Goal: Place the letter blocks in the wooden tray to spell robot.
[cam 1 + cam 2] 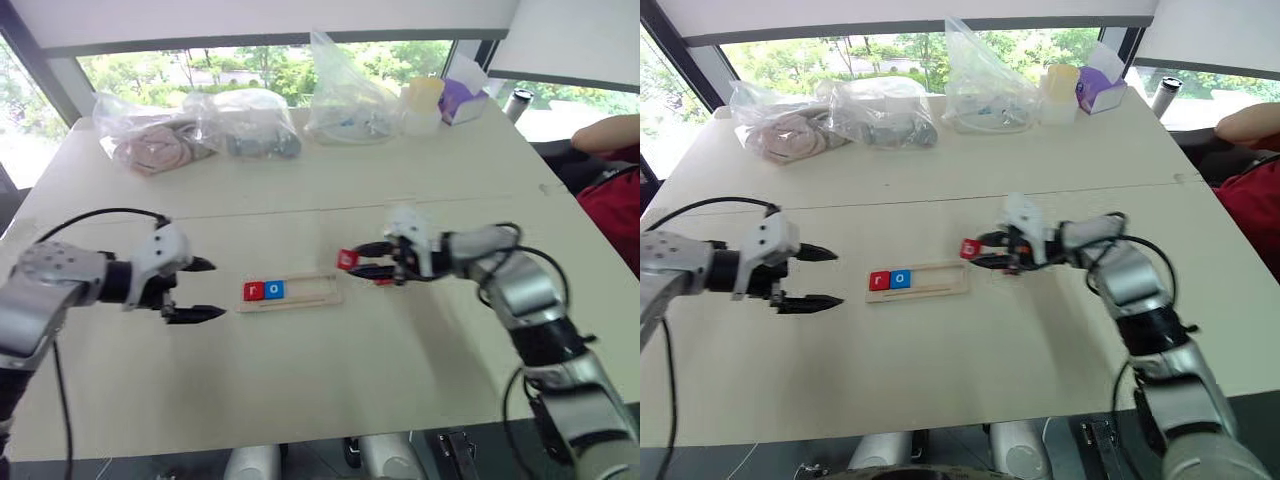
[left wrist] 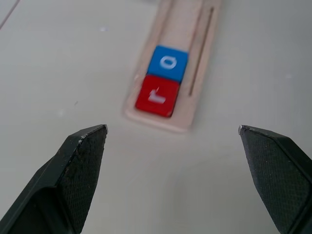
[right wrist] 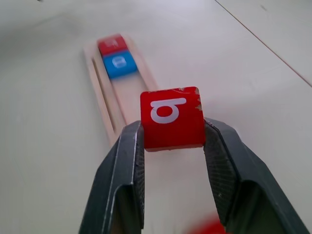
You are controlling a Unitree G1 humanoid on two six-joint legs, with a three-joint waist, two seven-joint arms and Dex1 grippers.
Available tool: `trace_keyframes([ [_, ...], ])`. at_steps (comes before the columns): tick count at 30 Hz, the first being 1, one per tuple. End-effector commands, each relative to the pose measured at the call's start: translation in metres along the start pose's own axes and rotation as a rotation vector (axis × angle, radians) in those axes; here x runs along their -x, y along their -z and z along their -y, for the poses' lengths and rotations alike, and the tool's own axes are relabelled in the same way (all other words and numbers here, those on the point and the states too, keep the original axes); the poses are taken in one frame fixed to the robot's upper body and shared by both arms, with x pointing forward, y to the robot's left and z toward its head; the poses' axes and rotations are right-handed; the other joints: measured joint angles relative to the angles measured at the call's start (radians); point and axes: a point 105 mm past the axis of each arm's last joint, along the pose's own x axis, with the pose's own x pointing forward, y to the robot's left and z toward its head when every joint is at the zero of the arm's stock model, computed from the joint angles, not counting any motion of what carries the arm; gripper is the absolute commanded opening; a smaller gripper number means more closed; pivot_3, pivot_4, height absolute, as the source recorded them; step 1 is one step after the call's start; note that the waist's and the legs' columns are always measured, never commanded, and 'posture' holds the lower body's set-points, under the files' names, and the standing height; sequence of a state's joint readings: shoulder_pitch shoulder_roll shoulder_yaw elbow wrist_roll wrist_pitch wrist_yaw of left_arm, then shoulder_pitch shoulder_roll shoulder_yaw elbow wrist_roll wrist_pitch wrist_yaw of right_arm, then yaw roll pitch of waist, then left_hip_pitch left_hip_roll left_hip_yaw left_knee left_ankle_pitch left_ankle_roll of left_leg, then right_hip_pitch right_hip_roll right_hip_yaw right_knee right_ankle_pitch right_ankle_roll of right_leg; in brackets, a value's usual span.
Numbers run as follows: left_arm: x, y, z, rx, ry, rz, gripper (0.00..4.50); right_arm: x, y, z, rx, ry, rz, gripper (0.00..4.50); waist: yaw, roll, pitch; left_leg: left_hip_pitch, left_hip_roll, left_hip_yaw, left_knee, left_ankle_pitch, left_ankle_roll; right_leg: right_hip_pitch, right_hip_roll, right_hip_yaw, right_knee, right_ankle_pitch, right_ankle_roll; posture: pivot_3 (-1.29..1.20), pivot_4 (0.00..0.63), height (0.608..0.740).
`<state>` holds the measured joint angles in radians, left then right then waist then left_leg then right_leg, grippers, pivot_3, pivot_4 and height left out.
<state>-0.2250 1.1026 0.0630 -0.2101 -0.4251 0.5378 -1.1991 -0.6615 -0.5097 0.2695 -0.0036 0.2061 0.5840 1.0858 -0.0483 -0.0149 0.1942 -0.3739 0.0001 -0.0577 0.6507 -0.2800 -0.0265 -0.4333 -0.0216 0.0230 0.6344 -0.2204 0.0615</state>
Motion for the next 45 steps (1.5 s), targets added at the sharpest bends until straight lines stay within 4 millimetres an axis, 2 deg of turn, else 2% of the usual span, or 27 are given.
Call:
trace_keyframes([
  [1,0.009,-0.012,0.005,-0.031,-0.015,0.038,4.50,-0.023,-0.010,-0.010,0.051,-0.057,-0.029,1.12,0.010,0.000,0.000,-0.001,0.000,0.000,-0.001,0.000,0.000,-0.001,-0.001,0.000,0.000,0.000,0.000,0.00,0.150,0.740],
  [4,0.007,-0.017,0.012,-0.010,-0.035,0.086,4.50,-0.037,-0.009,-0.008,0.093,-0.060,-0.067,1.12,0.021,0.000,0.000,-0.002,-0.002,0.000,-0.001,0.000,0.000,-0.001,-0.007,-0.001,-0.001,-0.001,0.003,0.00,0.150,0.740],
  [13,0.001,-0.019,0.016,0.026,-0.081,0.127,4.50,-0.050,-0.008,-0.013,0.142,-0.125,-0.108,1.12,0.029,0.000,0.000,-0.001,-0.003,0.003,0.001,0.000,-0.001,0.001,-0.006,0.000,-0.002,0.000,0.003,0.00,0.150,0.740],
  [26,-0.006,-0.023,0.017,0.022,-0.077,0.155,4.50,-0.051,0.004,-0.015,0.147,-0.149,-0.156,1.12,0.028,0.000,0.000,0.000,-0.003,0.002,0.000,0.000,-0.001,0.001,-0.005,-0.001,-0.001,0.000,0.002,0.00,0.150,0.740],
  [41,-0.013,-0.028,0.020,0.024,-0.059,0.168,4.50,-0.058,0.006,-0.015,0.162,-0.151,-0.154,1.12,0.028,0.000,0.000,0.000,-0.003,0.002,0.000,0.000,-0.001,0.001,-0.005,-0.001,-0.001,0.000,0.002,0.00,0.150,0.740],
  [42,-0.013,-0.028,0.019,0.023,-0.059,0.168,4.50,-0.058,0.006,-0.015,0.165,-0.151,-0.155,2.15,0.028,0.000,0.000,0.000,-0.003,0.002,0.000,0.000,-0.001,0.001,-0.005,-0.001,-0.001,0.000,0.002,0.00,0.150,0.740],
  [45,-0.013,-0.029,0.019,0.023,-0.063,0.169,4.50,-0.058,0.006,-0.014,0.178,-0.144,-0.155,3.53,0.028,0.000,0.000,0.000,-0.003,0.002,0.000,0.000,-0.001,0.001,-0.005,-0.001,-0.001,0.000,0.002,0.00,0.150,0.740],
])
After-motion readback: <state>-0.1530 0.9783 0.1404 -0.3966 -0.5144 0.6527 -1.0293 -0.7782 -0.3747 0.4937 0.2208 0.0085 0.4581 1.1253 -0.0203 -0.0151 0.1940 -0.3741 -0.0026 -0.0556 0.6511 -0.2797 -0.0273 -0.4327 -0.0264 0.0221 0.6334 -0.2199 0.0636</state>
